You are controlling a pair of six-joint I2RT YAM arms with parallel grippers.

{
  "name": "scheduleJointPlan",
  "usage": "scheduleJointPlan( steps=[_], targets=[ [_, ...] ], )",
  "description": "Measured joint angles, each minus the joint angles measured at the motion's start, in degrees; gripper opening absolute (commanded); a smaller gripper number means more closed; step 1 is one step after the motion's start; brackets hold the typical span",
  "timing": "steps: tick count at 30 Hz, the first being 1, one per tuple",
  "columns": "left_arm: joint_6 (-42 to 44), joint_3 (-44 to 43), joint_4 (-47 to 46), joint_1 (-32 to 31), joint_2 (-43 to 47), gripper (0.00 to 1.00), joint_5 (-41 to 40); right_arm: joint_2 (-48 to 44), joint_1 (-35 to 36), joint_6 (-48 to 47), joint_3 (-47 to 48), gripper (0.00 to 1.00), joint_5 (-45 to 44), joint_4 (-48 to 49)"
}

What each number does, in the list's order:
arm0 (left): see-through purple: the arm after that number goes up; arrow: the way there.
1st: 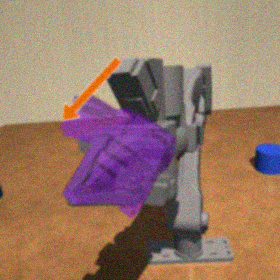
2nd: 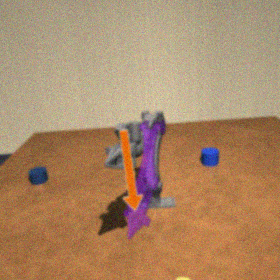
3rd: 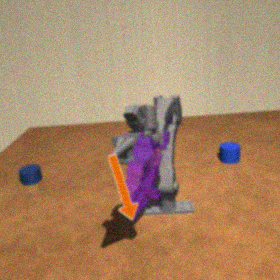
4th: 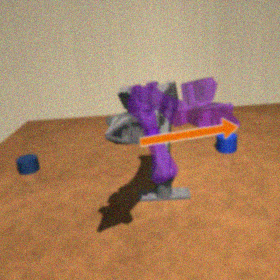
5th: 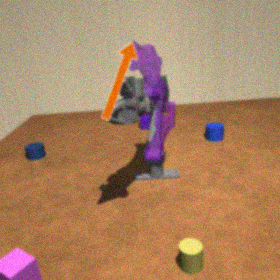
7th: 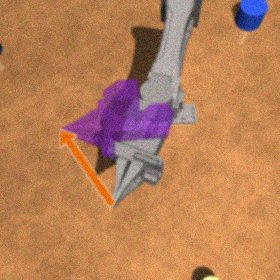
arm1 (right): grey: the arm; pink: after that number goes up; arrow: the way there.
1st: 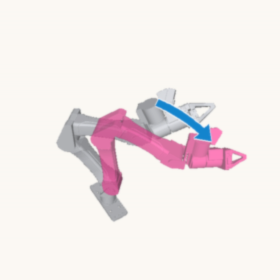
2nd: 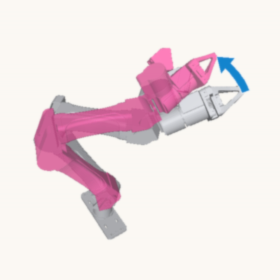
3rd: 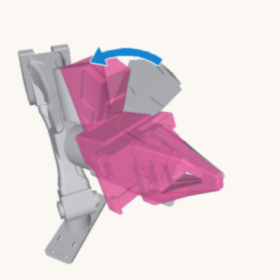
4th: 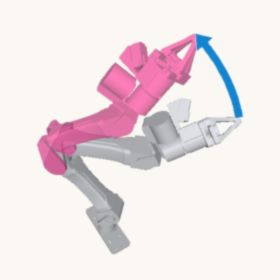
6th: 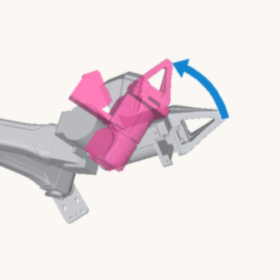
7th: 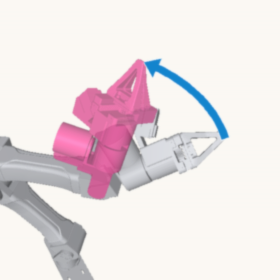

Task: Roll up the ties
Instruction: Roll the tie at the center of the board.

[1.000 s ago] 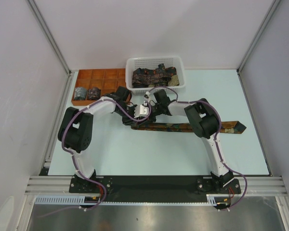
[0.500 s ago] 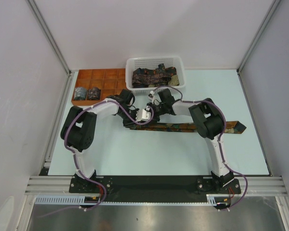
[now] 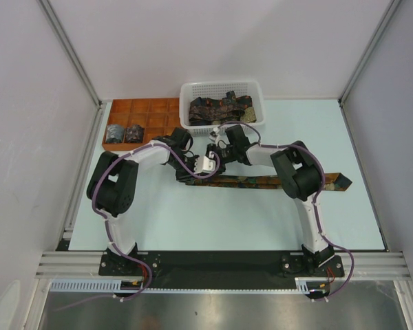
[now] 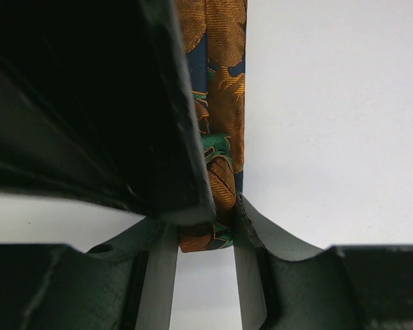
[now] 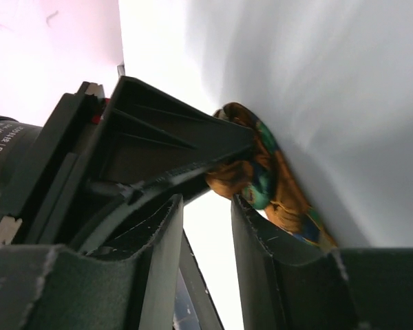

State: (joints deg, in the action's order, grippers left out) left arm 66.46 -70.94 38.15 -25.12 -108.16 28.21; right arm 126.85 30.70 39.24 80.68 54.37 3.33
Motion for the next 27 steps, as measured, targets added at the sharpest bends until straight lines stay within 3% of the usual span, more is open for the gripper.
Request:
scheduleJointPlan(
  steps=[18, 21, 27],
  targets=[
    [-0.5, 0.0, -0.2, 0.0, -0.2, 0.40, -0.6, 3.7, 1.7, 1.2, 2.2, 0.38, -0.5, 0.4],
    [-0.6, 0.0, -0.3, 0.0, -0.2, 0.40, -0.6, 3.8, 1.7, 1.0, 2.5, 0.31, -0.6, 0.1],
    [-1.3, 0.0, -0.4, 0.0, -0.2, 0.45, -0.6, 4.9, 2.0, 0.3, 3.3, 0.01, -1.0, -0.8]
  ],
)
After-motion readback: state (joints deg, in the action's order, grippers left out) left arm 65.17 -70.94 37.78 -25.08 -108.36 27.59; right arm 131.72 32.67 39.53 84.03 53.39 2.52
